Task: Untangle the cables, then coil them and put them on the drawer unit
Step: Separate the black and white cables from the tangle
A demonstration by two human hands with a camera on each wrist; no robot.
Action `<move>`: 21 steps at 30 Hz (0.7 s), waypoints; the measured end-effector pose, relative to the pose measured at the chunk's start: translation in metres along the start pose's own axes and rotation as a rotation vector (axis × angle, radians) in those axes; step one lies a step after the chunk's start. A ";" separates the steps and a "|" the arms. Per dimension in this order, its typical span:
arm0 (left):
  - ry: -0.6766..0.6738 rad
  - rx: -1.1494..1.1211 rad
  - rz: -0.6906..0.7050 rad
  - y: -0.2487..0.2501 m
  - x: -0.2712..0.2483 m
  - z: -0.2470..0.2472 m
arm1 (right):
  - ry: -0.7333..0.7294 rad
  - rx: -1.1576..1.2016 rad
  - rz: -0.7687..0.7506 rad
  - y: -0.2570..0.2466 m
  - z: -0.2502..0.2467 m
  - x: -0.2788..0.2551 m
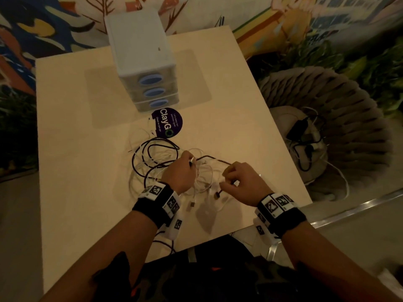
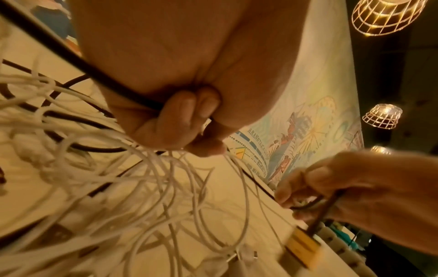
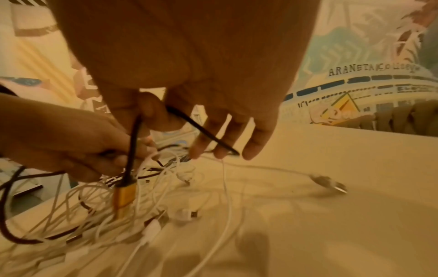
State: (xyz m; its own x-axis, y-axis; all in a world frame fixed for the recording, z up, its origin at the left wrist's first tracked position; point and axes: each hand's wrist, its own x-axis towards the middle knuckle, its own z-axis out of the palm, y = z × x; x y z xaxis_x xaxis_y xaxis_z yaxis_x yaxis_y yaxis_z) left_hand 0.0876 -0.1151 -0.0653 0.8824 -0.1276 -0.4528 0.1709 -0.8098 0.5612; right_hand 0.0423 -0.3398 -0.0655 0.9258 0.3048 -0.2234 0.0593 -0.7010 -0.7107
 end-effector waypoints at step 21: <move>0.103 -0.380 0.041 -0.012 -0.033 -0.029 | 0.338 0.116 0.150 -0.037 -0.001 0.049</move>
State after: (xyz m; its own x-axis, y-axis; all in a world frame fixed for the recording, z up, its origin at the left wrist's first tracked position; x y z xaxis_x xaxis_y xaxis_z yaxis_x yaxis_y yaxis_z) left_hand 0.0691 -0.0841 -0.0368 0.9280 -0.0811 -0.3636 0.2680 -0.5328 0.8027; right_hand 0.0856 -0.3001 -0.0493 0.9930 -0.0386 -0.1117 -0.1105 -0.6383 -0.7618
